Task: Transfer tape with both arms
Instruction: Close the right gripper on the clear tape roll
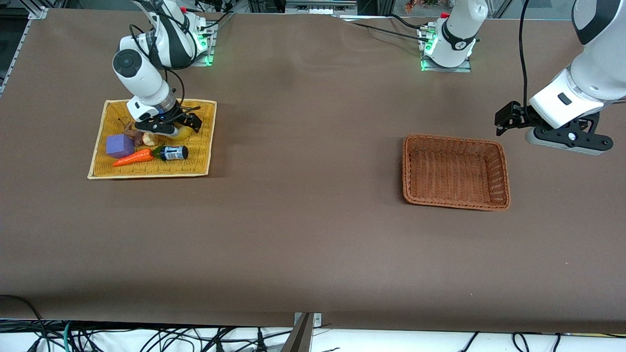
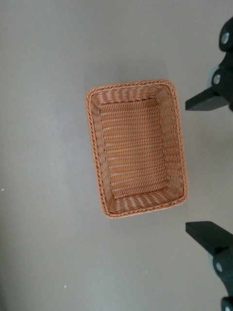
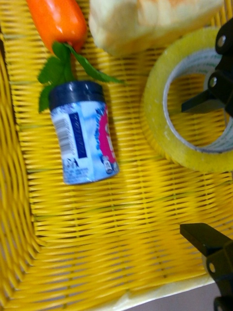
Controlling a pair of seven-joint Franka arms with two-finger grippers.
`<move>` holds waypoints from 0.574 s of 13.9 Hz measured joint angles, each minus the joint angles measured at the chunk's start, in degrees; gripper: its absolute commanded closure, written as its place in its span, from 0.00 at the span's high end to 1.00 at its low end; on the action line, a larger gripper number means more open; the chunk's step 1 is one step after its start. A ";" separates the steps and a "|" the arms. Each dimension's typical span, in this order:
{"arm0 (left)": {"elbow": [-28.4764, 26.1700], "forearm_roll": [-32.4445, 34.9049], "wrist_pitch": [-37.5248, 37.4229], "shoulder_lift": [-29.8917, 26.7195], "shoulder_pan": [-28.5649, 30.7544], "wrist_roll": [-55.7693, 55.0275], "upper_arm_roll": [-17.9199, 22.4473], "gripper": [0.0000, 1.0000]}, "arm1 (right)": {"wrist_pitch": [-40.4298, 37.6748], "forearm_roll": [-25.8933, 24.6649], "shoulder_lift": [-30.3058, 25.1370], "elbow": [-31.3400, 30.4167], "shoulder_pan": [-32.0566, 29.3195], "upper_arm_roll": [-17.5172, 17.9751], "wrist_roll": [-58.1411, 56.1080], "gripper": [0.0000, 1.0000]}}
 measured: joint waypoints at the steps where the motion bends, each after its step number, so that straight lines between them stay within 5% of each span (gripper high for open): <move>1: 0.00 0.00 0.00 0.00 -0.06 0.01 0.00 1.00 | 0.53 0.00 0.63 -0.08 0.00 0.48 0.26 1.00; 6: 0.00 0.00 -0.01 0.00 -0.18 0.01 -0.09 1.00 | 5.03 0.00 4.47 -0.70 -0.01 0.90 0.41 1.00; 7: 0.00 0.00 -0.01 0.00 -0.18 0.01 -0.09 1.00 | 5.43 0.00 4.99 -0.71 -0.01 0.90 0.41 0.67; 8: 0.00 0.00 -0.02 0.00 -0.17 0.01 -0.09 1.00 | 5.61 0.00 5.28 -0.71 0.00 0.90 0.40 0.22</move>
